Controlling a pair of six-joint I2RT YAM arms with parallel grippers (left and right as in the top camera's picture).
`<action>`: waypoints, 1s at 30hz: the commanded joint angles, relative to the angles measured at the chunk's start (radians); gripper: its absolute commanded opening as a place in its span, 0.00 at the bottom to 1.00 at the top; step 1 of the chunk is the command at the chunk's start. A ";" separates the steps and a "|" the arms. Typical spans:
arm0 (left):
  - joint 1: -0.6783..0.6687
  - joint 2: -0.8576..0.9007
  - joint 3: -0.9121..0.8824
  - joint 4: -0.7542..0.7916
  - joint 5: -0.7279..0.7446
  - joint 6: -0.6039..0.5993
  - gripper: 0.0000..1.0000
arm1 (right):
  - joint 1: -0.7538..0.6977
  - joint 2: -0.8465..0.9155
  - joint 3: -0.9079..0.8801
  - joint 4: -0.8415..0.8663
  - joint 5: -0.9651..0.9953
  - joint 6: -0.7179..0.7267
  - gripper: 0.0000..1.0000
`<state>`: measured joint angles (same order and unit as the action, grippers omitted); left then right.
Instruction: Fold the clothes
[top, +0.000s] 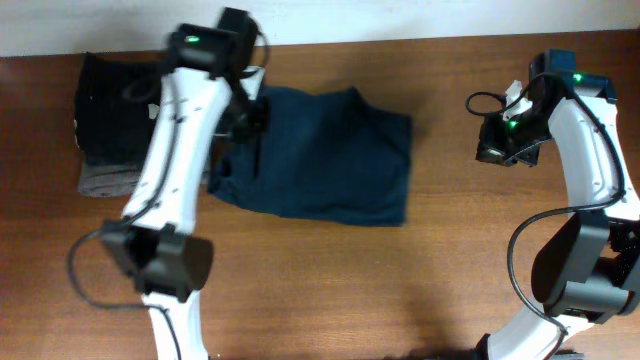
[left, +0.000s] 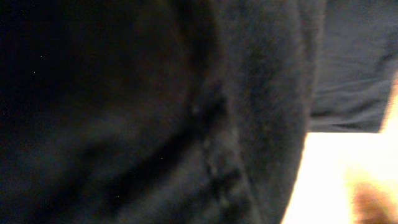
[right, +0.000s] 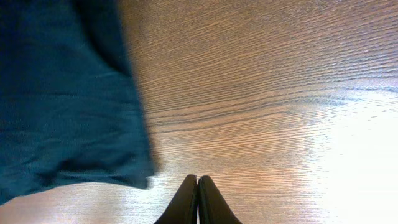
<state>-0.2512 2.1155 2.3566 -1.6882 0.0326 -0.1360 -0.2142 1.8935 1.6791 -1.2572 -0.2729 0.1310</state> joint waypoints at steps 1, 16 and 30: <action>0.056 -0.067 -0.092 0.000 -0.011 0.041 0.00 | 0.004 -0.006 0.007 -0.002 0.019 -0.002 0.08; -0.095 0.080 -0.136 0.425 -0.018 -0.164 0.01 | 0.005 -0.006 0.007 0.031 0.015 0.009 0.08; -0.031 0.081 -0.126 0.294 -0.063 -0.159 0.01 | 0.255 0.224 -0.015 0.407 -0.119 -0.060 0.04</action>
<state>-0.3038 2.2078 2.2131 -1.3842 -0.0105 -0.2852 0.0238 2.0300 1.6772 -0.8635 -0.3946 0.0738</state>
